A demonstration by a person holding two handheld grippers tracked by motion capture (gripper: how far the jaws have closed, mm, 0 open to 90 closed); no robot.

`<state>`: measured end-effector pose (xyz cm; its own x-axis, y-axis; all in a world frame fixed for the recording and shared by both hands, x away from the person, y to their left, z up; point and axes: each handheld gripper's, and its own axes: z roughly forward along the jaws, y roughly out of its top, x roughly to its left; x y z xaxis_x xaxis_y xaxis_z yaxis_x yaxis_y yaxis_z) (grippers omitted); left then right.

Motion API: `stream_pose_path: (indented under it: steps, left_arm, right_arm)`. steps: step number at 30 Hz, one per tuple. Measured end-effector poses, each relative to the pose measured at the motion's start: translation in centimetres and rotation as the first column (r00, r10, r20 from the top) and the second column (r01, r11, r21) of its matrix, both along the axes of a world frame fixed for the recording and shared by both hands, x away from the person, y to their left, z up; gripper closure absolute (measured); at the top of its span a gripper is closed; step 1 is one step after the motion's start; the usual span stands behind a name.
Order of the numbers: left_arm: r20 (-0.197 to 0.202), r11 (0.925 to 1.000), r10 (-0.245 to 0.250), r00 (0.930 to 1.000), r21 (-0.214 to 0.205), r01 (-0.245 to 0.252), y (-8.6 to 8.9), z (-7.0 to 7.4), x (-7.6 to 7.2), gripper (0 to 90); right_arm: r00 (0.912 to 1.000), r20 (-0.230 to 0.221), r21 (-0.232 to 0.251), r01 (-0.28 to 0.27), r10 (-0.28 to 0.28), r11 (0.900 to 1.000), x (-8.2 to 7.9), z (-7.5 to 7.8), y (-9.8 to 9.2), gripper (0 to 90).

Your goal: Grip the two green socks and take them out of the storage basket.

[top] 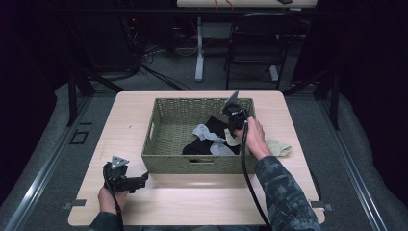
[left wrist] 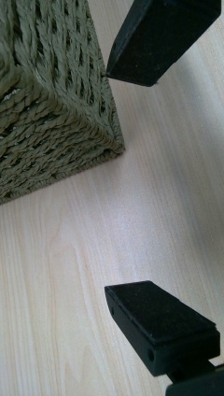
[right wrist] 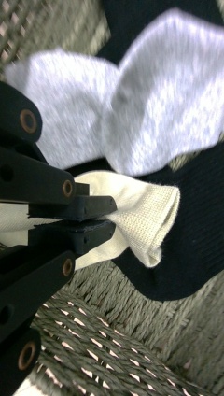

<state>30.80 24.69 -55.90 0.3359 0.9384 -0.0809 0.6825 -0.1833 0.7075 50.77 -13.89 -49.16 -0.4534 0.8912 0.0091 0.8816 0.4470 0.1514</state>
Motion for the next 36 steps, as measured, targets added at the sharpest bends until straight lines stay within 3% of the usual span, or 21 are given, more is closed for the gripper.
stream_pose_path:
  steps: [5, 10, 13, 18, 36]
  left_arm:
    - [-0.001, 1.0000, -0.002, 1.0000, 0.000, 0.002, 0.0, 0.0, 0.0, 0.1]
    - [0.000, 1.0000, -0.001, 1.0000, 0.000, 0.001, 0.0, 0.0, 0.0, 0.1]
    - [-0.003, 1.0000, 0.001, 1.0000, 0.003, -0.001, 0.0, 0.0, 0.0, 0.1]
    - [0.000, 1.0000, -0.001, 1.0000, -0.001, 0.001, 0.0, 0.0, 0.0, 0.1]
    - [-0.002, 1.0000, -0.003, 1.0000, -0.003, 0.003, 0.0, 0.0, -0.1, 0.1]
  right_arm:
    - [0.9998, 0.007, 0.051, -0.019, 0.019, 0.9985, -0.4, 1.8, 0.0, 87.2]
    - [0.9985, 0.009, 0.047, -0.054, 0.054, 0.9974, -0.6, 3.8, 0.0, 87.3]
    - [0.9974, 0.036, 0.078, -0.064, 0.062, 0.9948, -1.0, 5.5, 0.2, 87.3]
    - [0.9932, 0.048, 0.088, -0.110, 0.106, 0.9900, -1.4, 7.9, 0.3, 87.3]
    - [0.9820, 0.113, 0.126, -0.166, 0.152, 0.9781, -2.4, 15.1, 0.5, 87.3]
